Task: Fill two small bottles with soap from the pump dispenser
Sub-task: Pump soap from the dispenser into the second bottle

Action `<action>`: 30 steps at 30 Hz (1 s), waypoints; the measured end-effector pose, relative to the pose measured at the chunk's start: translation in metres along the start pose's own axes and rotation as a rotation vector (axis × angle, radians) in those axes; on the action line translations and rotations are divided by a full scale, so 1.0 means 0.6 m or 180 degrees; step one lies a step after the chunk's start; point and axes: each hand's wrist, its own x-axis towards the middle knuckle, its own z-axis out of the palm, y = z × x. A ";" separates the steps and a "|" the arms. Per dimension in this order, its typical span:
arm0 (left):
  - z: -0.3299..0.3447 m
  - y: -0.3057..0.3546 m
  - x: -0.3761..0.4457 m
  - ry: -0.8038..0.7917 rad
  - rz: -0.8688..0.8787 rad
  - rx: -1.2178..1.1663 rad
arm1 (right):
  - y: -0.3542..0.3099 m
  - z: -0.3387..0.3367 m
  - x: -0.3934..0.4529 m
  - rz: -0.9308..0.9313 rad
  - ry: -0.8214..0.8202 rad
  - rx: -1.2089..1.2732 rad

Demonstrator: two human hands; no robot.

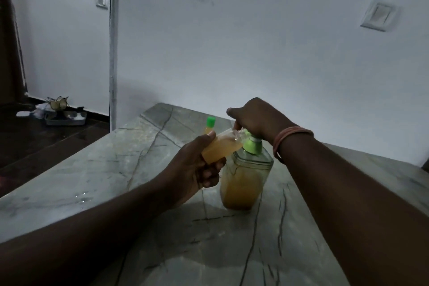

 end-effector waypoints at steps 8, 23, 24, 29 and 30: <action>0.005 0.006 -0.002 0.0006 0.0018 0.0033 | -0.003 -0.012 0.012 -0.0139 0.0041 -0.0162; 0.010 0.005 0.000 0.0041 0.0026 0.0015 | 0.004 -0.006 0.017 0.0011 0.0131 -0.0083; 0.009 0.004 0.000 0.0026 0.0031 0.0014 | 0.008 -0.001 0.016 0.0042 0.0141 0.0012; 0.009 0.003 0.000 0.0060 0.0015 0.0010 | 0.007 0.003 0.009 0.0094 0.0109 0.0093; 0.009 0.003 -0.001 0.0084 0.0011 0.0024 | 0.005 0.002 0.009 0.0073 0.0071 0.0057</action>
